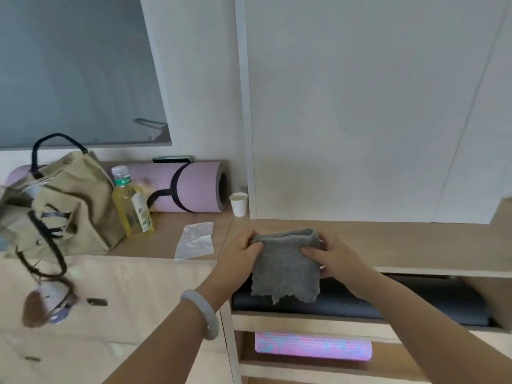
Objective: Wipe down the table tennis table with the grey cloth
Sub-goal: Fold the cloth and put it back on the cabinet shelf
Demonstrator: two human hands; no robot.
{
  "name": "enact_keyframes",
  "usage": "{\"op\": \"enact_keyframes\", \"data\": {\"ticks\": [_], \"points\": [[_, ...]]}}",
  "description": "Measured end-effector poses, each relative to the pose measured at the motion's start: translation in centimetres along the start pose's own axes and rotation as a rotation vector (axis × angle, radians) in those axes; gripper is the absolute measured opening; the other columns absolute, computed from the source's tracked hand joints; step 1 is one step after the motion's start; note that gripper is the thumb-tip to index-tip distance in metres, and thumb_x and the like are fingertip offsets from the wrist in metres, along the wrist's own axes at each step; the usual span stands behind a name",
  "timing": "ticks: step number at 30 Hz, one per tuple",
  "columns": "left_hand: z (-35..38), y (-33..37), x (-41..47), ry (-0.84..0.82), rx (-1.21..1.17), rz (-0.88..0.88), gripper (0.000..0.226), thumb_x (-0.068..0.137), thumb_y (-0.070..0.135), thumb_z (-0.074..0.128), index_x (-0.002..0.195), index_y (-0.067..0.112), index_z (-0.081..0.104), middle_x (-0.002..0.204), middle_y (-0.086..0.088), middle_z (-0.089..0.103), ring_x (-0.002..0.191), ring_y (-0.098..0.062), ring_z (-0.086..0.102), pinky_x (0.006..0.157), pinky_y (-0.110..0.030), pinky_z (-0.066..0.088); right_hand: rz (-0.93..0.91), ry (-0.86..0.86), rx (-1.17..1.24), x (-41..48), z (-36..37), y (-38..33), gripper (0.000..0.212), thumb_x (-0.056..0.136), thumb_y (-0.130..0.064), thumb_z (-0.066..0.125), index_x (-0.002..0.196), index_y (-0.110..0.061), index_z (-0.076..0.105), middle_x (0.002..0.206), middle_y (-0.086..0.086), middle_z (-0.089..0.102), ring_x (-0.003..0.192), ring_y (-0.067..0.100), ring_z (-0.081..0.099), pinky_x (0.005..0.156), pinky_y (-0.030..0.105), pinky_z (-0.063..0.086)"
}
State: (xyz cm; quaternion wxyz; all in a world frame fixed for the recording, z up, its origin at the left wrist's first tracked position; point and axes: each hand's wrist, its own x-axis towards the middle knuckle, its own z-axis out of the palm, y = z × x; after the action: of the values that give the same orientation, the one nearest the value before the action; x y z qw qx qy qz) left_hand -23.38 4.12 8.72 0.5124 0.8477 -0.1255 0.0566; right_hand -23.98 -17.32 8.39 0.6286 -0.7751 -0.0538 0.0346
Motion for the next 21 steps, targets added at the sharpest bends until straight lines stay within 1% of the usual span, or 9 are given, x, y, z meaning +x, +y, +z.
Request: {"op": "enact_keyframes", "data": {"ticks": [2,3,6,9,12,16,17,19,21], "points": [[-0.1,-1.2,4.5,0.023,-0.022,0.013,0.013,0.1,0.009,0.048,0.089,0.011,0.054,0.086,-0.005,0.053,0.083,-0.015,0.053,0.075,-0.036,0.051,0.01,0.058,0.003,4.2,0.1,0.7,0.02,0.097,-0.019,0.062,0.116,-0.023,0.058,0.111,0.004,0.069,0.097,0.019,0.07,0.07,0.039,0.062],[-0.1,-2.0,6.8,0.028,-0.016,0.022,0.012,0.099,0.008,0.049,0.089,0.01,0.054,0.085,-0.007,0.053,0.082,-0.017,0.052,0.077,-0.04,0.051,0.014,0.087,-0.011,6.3,0.1,1.0,0.017,0.098,-0.02,0.061,0.114,-0.019,0.057,0.108,0.006,0.07,0.095,0.02,0.071,0.071,0.043,0.062],[-0.3,-4.3,13.0,0.036,0.064,0.016,0.01,0.1,0.014,0.049,0.096,0.01,0.056,0.084,-0.008,0.059,0.075,-0.013,0.053,0.065,-0.023,0.046,0.051,0.177,-0.041,11.9,0.1,1.4,0.014,0.095,-0.02,0.065,0.103,-0.012,0.056,0.098,0.008,0.073,0.088,0.024,0.072,0.074,0.048,0.061],[0.1,-6.9,18.4,-0.014,0.007,-0.06,0.01,0.102,0.017,0.048,0.1,0.012,0.056,0.092,-0.012,0.062,0.083,-0.021,0.057,0.073,-0.027,0.048,0.099,0.297,0.015,17.0,0.1,2.3,0.015,0.092,-0.019,0.07,0.099,-0.009,0.06,0.093,0.01,0.073,0.081,0.023,0.072,0.06,0.035,0.06],[1.4,-9.4,22.2,-0.032,-0.044,-0.161,0.008,0.103,0.019,0.049,0.1,0.016,0.056,0.098,-0.013,0.064,0.094,-0.027,0.06,0.086,-0.043,0.05,0.168,0.379,0.042,21.2,0.7,4.6,0.014,0.093,-0.019,0.068,0.099,-0.01,0.059,0.097,0.01,0.069,0.079,0.018,0.068,0.051,0.02,0.051],[3.6,-13.2,24.6,-0.03,-0.073,-0.374,0.009,0.098,0.022,0.058,0.095,0.02,0.049,0.096,-0.006,0.06,0.087,-0.016,0.058,0.073,-0.028,0.049,0.443,0.299,-0.045,25.4,1.6,9.1,0.022,0.097,-0.02,0.063,0.107,-0.002,0.055,0.107,0.016,0.064,0.096,0.03,0.065,0.072,0.034,0.055],[4.0,-14.1,24.8,-0.033,-0.061,-0.387,0.012,0.096,0.015,0.06,0.095,0.02,0.049,0.093,-0.005,0.058,0.083,-0.015,0.056,0.068,-0.023,0.046,0.475,0.281,-0.111,26.0,1.5,9.9,0.021,0.096,-0.015,0.064,0.107,-0.001,0.053,0.108,0.018,0.062,0.097,0.03,0.064,0.071,0.03,0.052],[4.4,-15.2,25.2,-0.052,-0.021,-0.323,0.028,0.089,-0.001,0.059,0.102,0.021,0.048,0.09,-0.004,0.058,0.081,-0.013,0.057,0.063,-0.016,0.045,0.45,0.288,-0.202,27.2,1.4,10.5,0.018,0.091,-0.005,0.065,0.091,-0.007,0.047,0.095,0.011,0.057,0.081,0.017,0.058,0.057,0.017,0.043],[4.5,-15.5,25.9,-0.055,0.019,-0.247,0.036,0.087,-0.007,0.055,0.104,0.025,0.051,0.086,0.001,0.06,0.075,-0.001,0.058,0.06,-0.011,0.044,0.367,0.34,-0.264,28.1,1.3,10.7,0.027,0.088,-0.001,0.064,0.091,-0.011,0.039,0.086,0.005,0.054,0.07,0.01,0.051,0.05,0.017,0.038]]}}
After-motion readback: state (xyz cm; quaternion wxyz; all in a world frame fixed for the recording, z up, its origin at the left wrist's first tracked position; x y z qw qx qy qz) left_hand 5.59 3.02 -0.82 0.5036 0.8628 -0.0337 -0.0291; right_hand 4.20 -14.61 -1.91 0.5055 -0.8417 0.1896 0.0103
